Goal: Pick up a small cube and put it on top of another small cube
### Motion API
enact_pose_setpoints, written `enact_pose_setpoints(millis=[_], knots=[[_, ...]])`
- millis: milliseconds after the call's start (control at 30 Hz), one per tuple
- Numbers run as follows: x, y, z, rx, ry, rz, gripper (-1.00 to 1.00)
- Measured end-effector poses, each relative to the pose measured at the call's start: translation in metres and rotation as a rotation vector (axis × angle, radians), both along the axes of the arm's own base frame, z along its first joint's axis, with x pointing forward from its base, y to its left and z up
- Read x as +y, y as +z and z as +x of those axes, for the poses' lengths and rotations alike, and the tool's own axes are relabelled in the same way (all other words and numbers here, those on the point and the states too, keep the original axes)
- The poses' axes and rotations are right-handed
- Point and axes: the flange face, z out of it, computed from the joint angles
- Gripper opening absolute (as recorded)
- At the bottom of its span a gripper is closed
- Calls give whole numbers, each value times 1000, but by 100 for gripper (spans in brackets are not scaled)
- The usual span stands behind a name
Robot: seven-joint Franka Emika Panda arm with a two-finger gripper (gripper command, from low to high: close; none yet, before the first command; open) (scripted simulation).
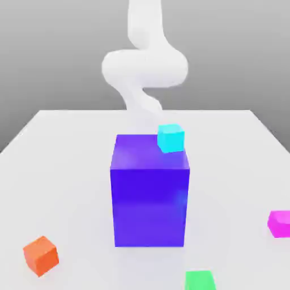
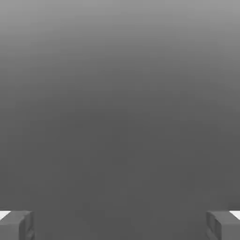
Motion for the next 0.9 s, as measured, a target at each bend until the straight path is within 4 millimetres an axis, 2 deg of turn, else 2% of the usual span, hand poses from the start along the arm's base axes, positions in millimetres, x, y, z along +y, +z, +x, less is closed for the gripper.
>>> enact_pose_setpoints(millis=[100,200,300,400,533,667,833,900], knots=[[39,-50,34,80,165,-48,0],[82,-102,55,153,325,-99,0],[127,-156,66,220,483,-154,0],[172,-213,66,283,642,-215,0],[228,-289,50,362,852,-305,0],[287,-366,9,429,1093,-414,0],[313,-458,-39,517,1323,-548,0],[318,-488,-50,532,1373,-579,0]])
